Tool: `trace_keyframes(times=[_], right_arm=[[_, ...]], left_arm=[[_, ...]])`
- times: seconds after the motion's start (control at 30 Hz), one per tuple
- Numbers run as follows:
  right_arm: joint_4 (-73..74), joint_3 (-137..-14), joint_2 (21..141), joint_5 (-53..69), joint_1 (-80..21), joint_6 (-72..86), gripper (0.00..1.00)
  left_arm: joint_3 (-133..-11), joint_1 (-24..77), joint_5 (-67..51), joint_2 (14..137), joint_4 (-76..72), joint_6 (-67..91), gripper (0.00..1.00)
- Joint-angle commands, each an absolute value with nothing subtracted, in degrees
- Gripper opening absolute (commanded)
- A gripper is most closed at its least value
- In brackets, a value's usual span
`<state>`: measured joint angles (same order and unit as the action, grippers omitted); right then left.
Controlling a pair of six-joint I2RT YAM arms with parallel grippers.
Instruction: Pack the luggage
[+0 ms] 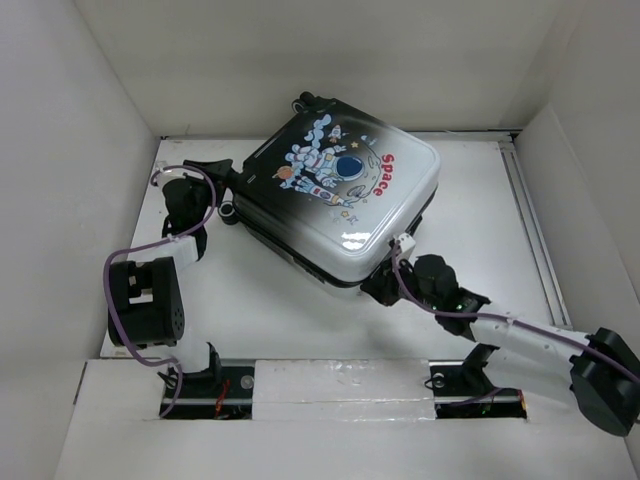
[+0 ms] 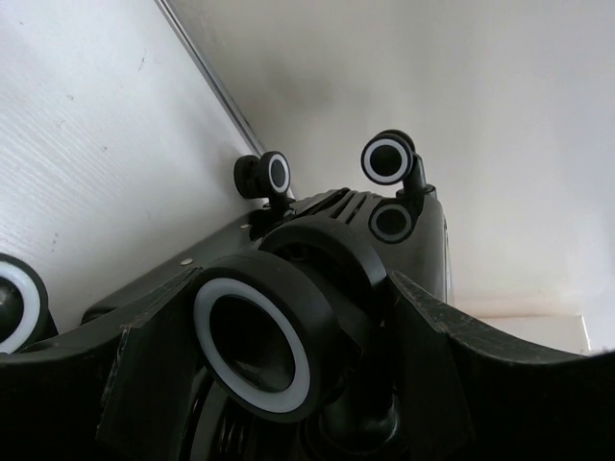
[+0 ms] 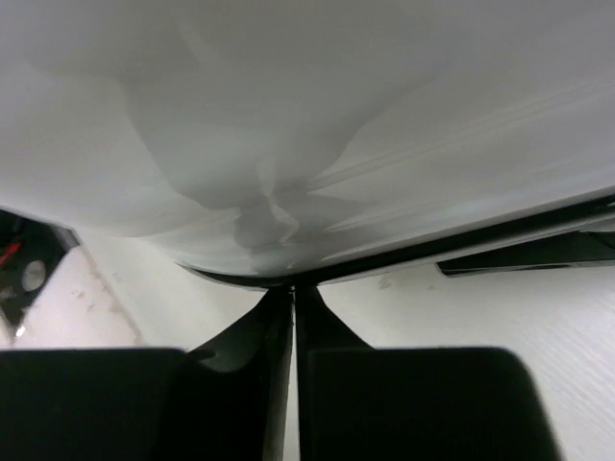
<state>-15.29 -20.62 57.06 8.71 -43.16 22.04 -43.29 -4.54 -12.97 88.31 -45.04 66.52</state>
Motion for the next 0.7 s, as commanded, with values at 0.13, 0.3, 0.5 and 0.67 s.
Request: trace_keyframes(times=[0.13,0.3,0.5,0.67], right_arm=[[-24.60,-20.74,58.72,1.94,-47.27,25.91,0.00],[-24.70,-19.60,54.93,-8.31,-59.38,30.84,0.00],[-18.57,-25.12,60.11,-23.27,-68.28,32.35,0.00],[-16.52,-36.37,67.83,-28.74,-74.00,29.27,0.00]], left_arm=[[-44.47,-4.57,-13.62,86.66,-51.24,66.53,0.00],[-42.63,-4.57,-13.01,87.71,-52.55,66.53,0.00],[-40.61,-4.57,-13.01,87.71,-55.19,67.06,0.00],[-36.57,-3.43,-12.48,84.65,-55.81,67.06,0.00]])
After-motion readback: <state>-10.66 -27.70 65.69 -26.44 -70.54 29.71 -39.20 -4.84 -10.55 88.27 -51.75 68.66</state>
